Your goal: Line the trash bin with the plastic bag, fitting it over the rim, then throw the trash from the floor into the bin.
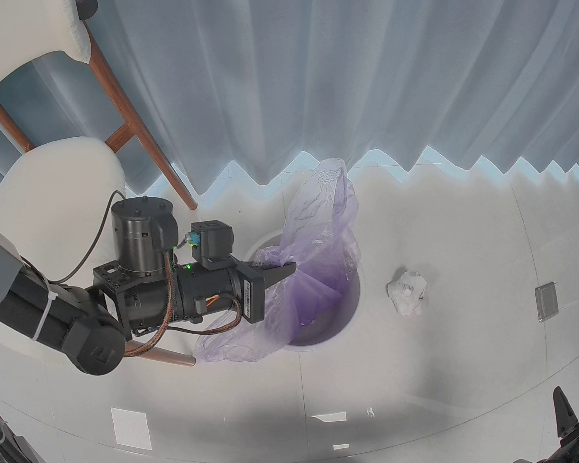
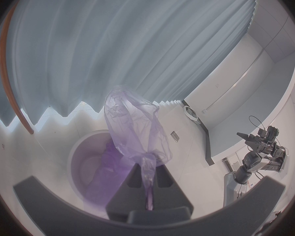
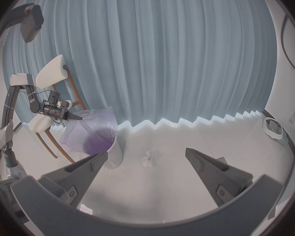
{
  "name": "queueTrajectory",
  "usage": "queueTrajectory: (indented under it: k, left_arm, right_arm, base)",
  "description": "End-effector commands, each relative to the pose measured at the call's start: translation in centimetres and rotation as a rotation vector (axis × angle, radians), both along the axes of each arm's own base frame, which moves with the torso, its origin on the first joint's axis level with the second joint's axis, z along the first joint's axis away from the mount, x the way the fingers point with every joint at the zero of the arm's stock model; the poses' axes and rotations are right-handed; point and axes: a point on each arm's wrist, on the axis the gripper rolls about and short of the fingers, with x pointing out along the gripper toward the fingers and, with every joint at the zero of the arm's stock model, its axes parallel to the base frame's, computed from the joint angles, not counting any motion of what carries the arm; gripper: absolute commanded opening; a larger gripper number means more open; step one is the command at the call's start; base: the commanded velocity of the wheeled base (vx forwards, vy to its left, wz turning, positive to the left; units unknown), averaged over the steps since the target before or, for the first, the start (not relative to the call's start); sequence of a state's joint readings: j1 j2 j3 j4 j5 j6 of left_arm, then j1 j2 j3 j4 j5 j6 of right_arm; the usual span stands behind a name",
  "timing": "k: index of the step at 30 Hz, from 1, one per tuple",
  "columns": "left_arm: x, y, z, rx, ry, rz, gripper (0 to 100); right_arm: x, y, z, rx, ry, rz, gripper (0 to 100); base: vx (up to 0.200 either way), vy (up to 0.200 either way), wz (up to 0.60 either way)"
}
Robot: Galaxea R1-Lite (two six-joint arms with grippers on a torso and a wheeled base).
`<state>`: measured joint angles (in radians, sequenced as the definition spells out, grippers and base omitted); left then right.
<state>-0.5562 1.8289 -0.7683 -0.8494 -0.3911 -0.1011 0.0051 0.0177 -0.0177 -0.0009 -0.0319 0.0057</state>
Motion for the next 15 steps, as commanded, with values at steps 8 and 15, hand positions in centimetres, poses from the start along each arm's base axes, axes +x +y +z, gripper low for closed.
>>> queueTrajectory:
  k: [8,15]
  left_arm:
    - [0.45,-0.65,-0.62,0.012,0.010,0.019,0]
    - [0.43,-0.95,-0.67,0.016,0.007,0.031,0]
  right_arm:
    - [0.00,0.00,-0.49,-0.001,-0.004,-0.001,100]
    - [0.00,0.00,-0.49,-0.004,-0.004,-0.001,100]
  base:
    - [0.000,0.000,0.00]
    - [0.000,0.000,0.00]
